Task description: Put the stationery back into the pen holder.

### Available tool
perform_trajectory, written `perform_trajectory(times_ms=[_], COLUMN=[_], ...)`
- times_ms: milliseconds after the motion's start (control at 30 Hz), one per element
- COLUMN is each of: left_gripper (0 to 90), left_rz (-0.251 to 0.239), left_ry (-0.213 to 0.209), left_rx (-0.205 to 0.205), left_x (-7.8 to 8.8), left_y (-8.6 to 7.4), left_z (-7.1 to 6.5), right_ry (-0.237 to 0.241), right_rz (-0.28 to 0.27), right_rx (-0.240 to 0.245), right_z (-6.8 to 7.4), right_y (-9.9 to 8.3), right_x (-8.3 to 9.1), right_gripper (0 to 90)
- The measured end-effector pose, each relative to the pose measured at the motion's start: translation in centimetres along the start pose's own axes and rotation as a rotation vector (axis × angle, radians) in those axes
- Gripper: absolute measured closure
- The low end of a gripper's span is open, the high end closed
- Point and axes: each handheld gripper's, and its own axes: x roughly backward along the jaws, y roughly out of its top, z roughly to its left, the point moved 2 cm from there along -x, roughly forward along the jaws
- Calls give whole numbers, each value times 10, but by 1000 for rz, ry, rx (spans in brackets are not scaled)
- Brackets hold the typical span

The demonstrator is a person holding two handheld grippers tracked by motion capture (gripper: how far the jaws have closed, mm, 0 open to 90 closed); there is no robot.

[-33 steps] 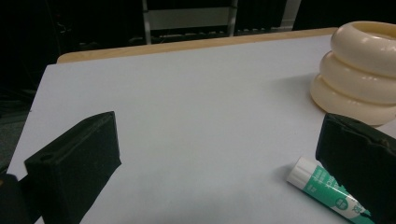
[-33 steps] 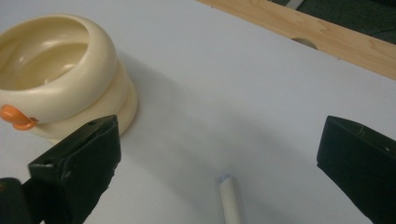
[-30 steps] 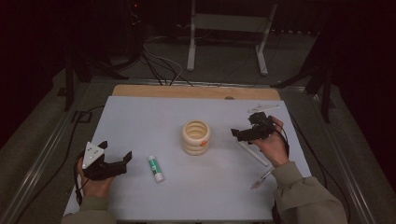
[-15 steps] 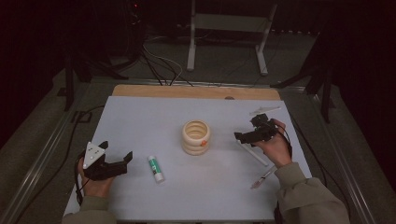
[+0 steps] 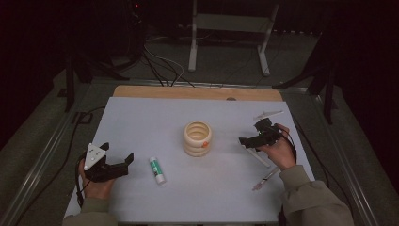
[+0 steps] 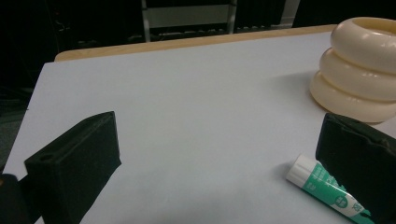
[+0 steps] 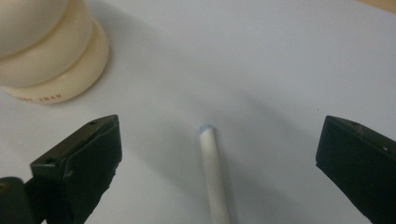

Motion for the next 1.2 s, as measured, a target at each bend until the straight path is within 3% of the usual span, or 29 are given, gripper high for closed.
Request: perform_trajectory(times_ms=[167, 633, 967, 1133, 1167, 1200], left_gripper=[4, 4, 4, 4, 4, 4], left_rz=[2, 4, 5, 4, 4, 5], left_ry=[-2, -2, -1, -1, -1, -1], left_rx=[-1, -1, -2, -1, -2, -2], left_x=[0, -1, -1, -1, -1, -1], left_y=[0, 0, 0, 0, 0, 0], left_z=[0, -1, 0, 0, 0, 0], right_ry=[0, 12, 25, 41, 41, 51], right_rz=[6, 91, 161, 235, 235, 263], right_rx=[-4, 18, 27, 38, 38, 58], right_z=[-2, -5, -7, -8, -8, -7], right_y=[-3, -12, -15, -19, -19, -21], right_x=[0, -9, -20, -27, -27, -29], right_gripper=[10, 11, 73, 312, 312, 412])
